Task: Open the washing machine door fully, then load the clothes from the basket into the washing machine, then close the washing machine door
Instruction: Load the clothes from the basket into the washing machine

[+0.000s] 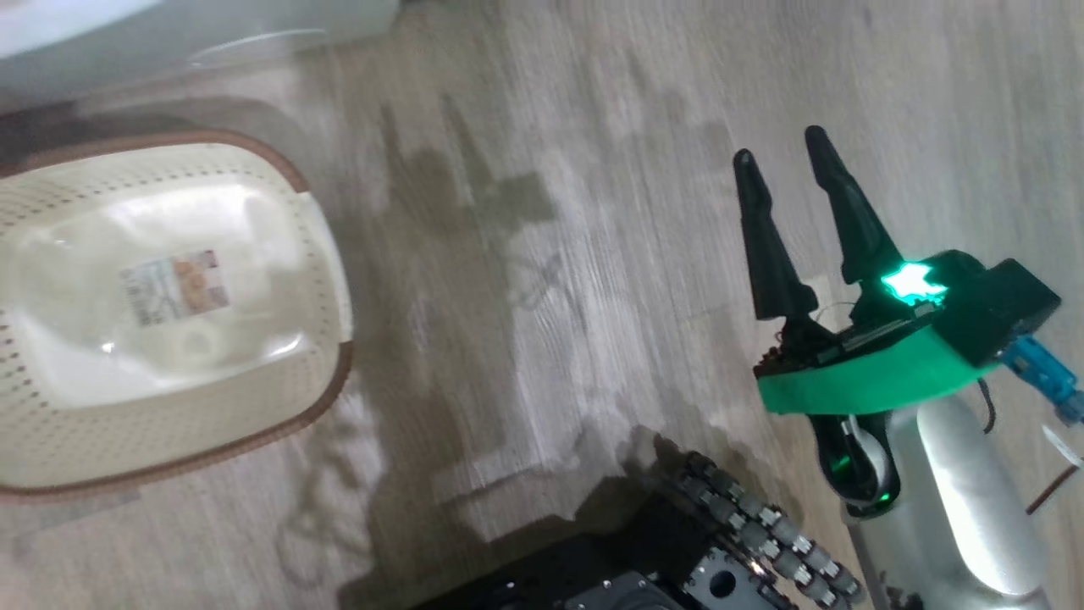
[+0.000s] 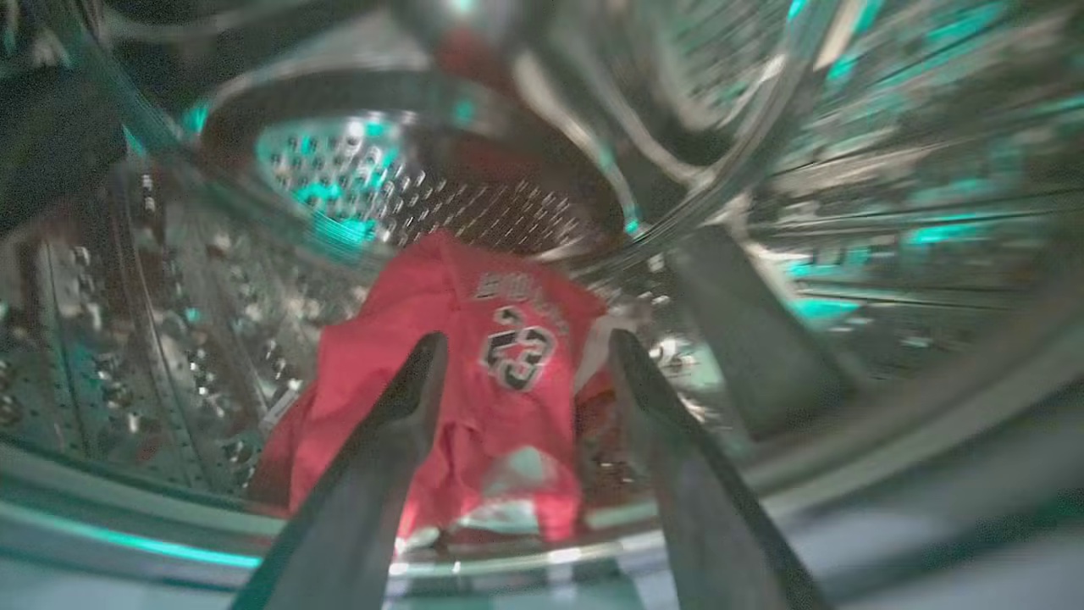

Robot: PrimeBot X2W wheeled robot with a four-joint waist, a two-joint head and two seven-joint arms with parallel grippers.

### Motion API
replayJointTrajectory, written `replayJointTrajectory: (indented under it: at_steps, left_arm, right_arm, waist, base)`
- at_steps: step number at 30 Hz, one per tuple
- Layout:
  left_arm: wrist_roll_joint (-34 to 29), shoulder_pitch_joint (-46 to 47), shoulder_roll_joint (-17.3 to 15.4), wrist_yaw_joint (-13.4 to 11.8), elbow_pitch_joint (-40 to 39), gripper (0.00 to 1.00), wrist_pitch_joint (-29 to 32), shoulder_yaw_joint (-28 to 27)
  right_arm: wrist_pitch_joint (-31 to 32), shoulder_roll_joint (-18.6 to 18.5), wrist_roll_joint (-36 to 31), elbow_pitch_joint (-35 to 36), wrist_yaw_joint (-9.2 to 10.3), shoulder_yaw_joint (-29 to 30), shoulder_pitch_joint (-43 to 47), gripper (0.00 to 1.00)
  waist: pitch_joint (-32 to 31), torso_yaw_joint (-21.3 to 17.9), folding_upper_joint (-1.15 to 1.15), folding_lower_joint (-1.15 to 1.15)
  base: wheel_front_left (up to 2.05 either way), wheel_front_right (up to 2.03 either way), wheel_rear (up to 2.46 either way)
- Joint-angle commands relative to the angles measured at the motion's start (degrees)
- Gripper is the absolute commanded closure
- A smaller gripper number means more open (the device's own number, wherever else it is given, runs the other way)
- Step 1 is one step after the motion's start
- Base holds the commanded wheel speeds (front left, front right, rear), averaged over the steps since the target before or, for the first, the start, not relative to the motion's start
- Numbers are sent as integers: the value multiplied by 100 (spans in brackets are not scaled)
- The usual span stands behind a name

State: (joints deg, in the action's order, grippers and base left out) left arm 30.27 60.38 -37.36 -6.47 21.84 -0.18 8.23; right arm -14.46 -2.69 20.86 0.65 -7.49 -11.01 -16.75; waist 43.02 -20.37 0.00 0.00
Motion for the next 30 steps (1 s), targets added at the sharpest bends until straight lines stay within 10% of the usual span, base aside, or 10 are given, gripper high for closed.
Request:
replayJointTrajectory:
  at_steps: [1, 18, 30]
  left_arm:
    - [14, -344, -200, -114, -531, 0, -223, -255]
    - [-441, -4006, 995, -1178, -3548, 0, -1436, -191]
    - [-890, -5181, 1925, -874, -3403, 0, -1480, -7]
  right_arm:
    - [-53, -19, -78, 196, 0, -28, 222, 0]
    - [-41, -19, -717, 118, 0, 389, 415, 0]
    - [317, -19, -1018, 124, 0, 886, 855, 0]
  waist:
    - [-236, 245, 0, 0]
    - [-1279, 1232, 0, 0]
    - [-2417, 1707, 0, 0]
  base:
    - [0, 0, 0]
    - [0, 0, 0]
    - [0, 0, 0]
